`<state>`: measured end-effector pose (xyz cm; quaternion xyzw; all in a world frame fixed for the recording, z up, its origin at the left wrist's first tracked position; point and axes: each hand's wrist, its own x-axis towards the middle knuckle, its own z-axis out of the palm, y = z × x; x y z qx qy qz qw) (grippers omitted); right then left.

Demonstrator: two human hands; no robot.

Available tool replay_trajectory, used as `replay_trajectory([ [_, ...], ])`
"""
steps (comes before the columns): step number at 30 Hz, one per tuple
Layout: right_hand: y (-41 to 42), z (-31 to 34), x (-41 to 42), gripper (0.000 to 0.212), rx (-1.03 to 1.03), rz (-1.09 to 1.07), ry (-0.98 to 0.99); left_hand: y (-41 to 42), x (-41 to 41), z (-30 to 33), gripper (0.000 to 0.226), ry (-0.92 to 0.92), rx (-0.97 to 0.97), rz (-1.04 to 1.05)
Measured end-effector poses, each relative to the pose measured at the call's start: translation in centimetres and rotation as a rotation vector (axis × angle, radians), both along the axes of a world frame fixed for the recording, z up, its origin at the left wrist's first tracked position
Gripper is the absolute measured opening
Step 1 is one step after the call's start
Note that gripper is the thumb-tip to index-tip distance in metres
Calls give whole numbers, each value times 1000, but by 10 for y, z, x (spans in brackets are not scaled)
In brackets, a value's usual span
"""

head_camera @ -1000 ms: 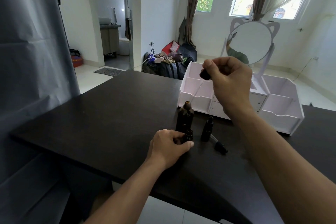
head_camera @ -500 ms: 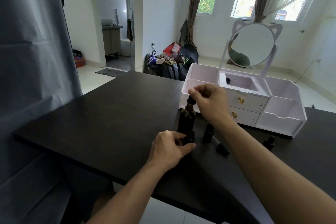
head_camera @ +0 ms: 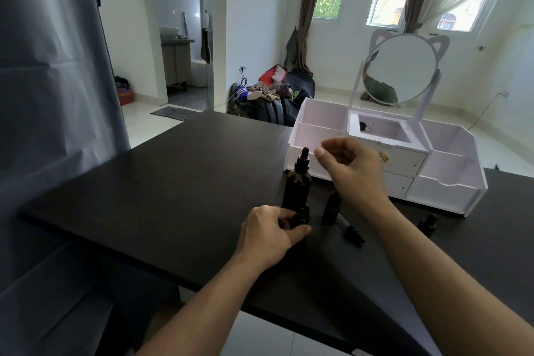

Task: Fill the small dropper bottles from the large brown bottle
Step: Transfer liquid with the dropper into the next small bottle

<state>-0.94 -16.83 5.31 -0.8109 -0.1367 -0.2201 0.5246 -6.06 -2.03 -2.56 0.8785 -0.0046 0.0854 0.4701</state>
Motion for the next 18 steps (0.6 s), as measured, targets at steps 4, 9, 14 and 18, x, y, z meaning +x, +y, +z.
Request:
replay_trajectory([
  [4, -34, -10, -22, 7, -124, -144, -58, 0, 1, -2, 28, -36, 27, -1],
  [9, -59, -45, -38, 13, -348, -213, 170, -1, 1, -1, 31, -58, 52, 15],
  [14, -57, -58, -41, 23, -525, -262, 349, -1, 2, -2, 43, -59, 63, 27],
  [18, -60, -56, -44, 21, -474, -328, 282, 0, 4, -4, 46, -50, 72, 24],
])
